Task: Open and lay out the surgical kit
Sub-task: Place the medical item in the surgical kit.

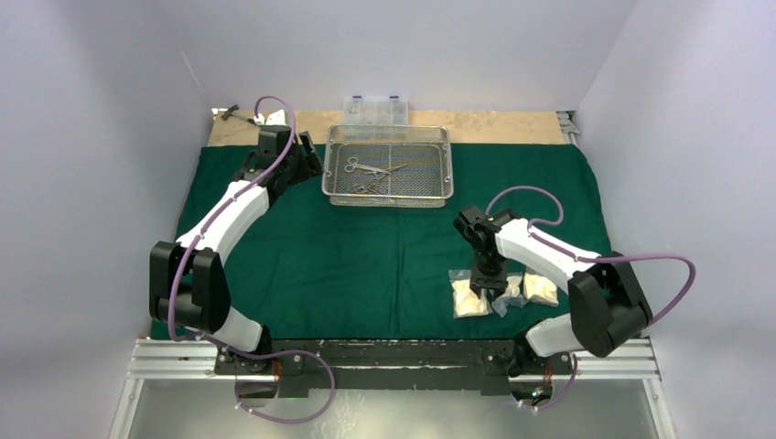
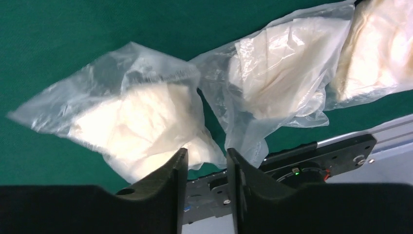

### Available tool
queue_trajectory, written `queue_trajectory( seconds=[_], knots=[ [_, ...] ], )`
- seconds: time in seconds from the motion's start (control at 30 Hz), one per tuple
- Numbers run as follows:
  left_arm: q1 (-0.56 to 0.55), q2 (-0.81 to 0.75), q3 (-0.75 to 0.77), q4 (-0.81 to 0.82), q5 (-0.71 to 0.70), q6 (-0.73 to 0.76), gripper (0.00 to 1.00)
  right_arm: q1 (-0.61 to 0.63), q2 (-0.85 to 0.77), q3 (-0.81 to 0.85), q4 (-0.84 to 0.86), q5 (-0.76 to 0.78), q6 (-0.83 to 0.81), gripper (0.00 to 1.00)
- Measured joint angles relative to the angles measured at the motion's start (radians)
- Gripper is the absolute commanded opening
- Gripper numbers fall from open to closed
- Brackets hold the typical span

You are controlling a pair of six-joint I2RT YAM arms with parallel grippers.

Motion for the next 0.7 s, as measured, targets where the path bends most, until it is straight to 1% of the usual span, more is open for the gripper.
queue_trajectory(
  seconds=[0.1, 0.23, 0.4, 0.53, 0.7],
  knots=[
    [0.000, -0.004, 0.000, -0.001, -0.008, 0.006, 0.69, 0.000, -0.016, 0.045, -0.018, -0.001, -0.006, 0.52],
    [0.000, -0.006, 0.003, -0.003, -0.019, 0.020, 0.69, 0.000, -0.059, 0.186, -0.038, 0.003, -0.009, 0.52],
    [0.000, -0.006, 0.026, -0.019, -0.030, 0.034, 0.69, 0.000, -0.065, 0.359, -0.049, 0.032, -0.018, 0.53],
    [0.000, -0.006, 0.068, -0.027, -0.034, 0.052, 0.69, 0.000, -0.062, 0.411, 0.017, 0.030, -0.066, 0.54],
    [0.000, -0.006, 0.119, -0.035, -0.026, 0.077, 0.69, -0.001, 0.002, 0.509, 0.182, -0.005, -0.127, 0.54]
  ],
)
